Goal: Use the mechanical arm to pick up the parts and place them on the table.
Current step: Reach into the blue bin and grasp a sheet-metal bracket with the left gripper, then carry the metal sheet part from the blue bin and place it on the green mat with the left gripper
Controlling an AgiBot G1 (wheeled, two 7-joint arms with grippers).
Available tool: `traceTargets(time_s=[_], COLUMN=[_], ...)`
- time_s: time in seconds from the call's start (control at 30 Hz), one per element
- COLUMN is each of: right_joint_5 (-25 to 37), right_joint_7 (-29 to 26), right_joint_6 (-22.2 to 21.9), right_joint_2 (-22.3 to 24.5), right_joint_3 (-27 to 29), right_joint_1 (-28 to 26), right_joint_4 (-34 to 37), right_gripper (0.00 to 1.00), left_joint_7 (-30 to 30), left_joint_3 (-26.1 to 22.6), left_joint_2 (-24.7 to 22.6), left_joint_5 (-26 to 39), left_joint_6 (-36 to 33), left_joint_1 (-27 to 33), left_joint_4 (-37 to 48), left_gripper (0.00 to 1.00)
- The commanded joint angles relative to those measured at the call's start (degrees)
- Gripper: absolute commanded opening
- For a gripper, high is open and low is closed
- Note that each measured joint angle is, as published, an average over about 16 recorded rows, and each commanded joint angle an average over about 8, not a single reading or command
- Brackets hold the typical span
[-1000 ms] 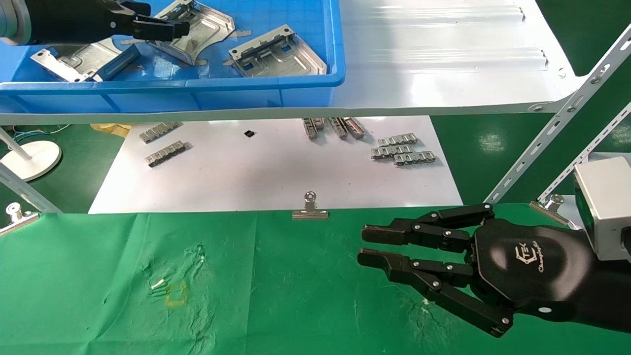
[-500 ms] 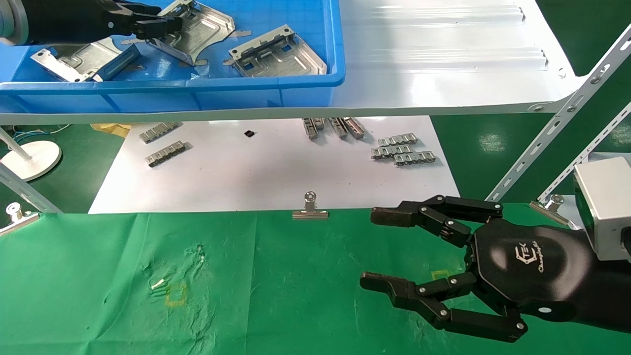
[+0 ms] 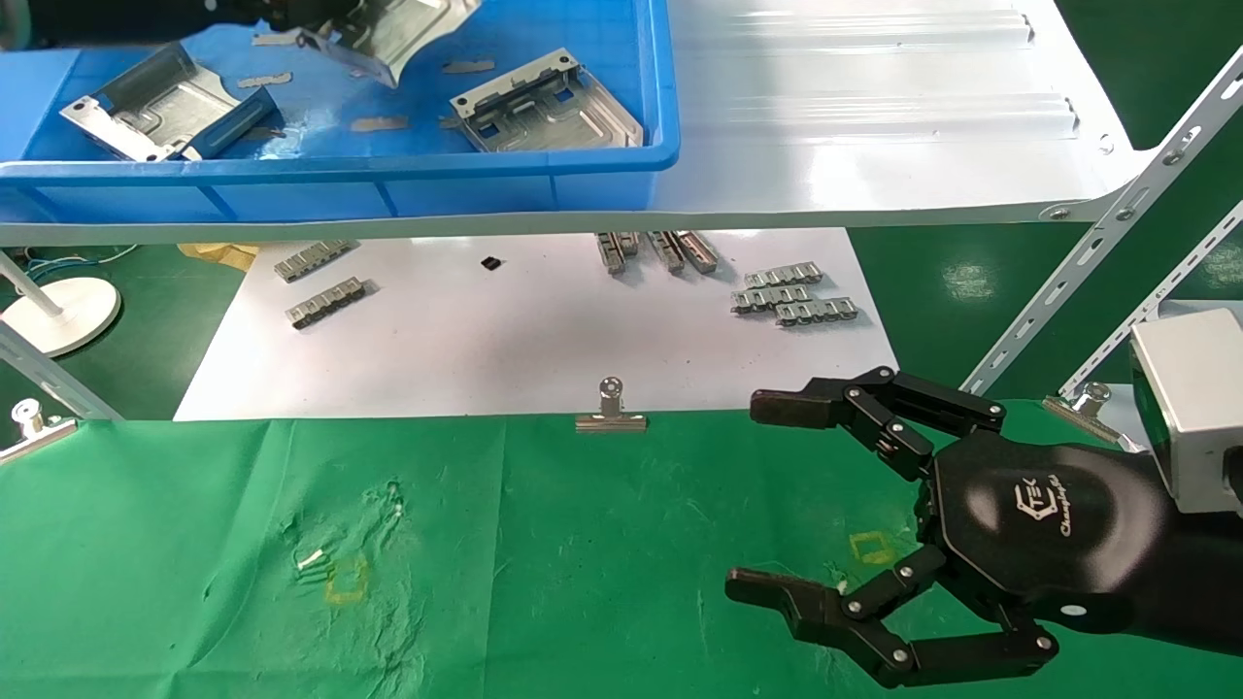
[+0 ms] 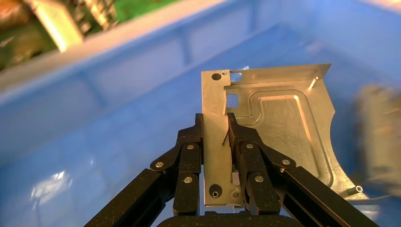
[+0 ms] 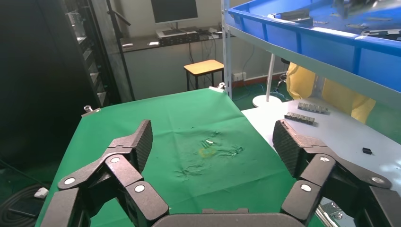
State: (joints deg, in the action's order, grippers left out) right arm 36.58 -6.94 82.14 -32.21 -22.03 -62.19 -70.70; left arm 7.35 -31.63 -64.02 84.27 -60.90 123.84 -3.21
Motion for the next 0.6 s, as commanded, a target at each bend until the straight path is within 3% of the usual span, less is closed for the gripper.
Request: traceTargets(time_s=[0.03, 0.37, 0.6], right_joint_5=[0.00, 0.00, 0.00], right_joint_7=[0.00, 0.00, 0.00], right_joint_6=[0.00, 0.00, 0.00], right_joint_2=[0.00, 0.00, 0.00], right_joint_3=[0.00, 0.00, 0.00], right_joint_1=[0.00, 0.00, 0.00], right_joint_4=[0.00, 0.00, 0.00], right_gripper=[1.00, 1.00, 1.00], left_joint_7=[-0.67, -12.29, -20.63], left_joint_3=[0.68, 2.64, 2.62], left_joint_2=[0.50, 5.04, 9.72], left_joint_5=[-0.99, -4.97, -8.79], left_joint_6=[-1.64, -24.30, -31.06], left_joint_1=[0.45, -0.58, -4.95], left_joint_4=[-0.61, -4.36, -9.37], left_gripper=[0.00, 0.00, 0.00])
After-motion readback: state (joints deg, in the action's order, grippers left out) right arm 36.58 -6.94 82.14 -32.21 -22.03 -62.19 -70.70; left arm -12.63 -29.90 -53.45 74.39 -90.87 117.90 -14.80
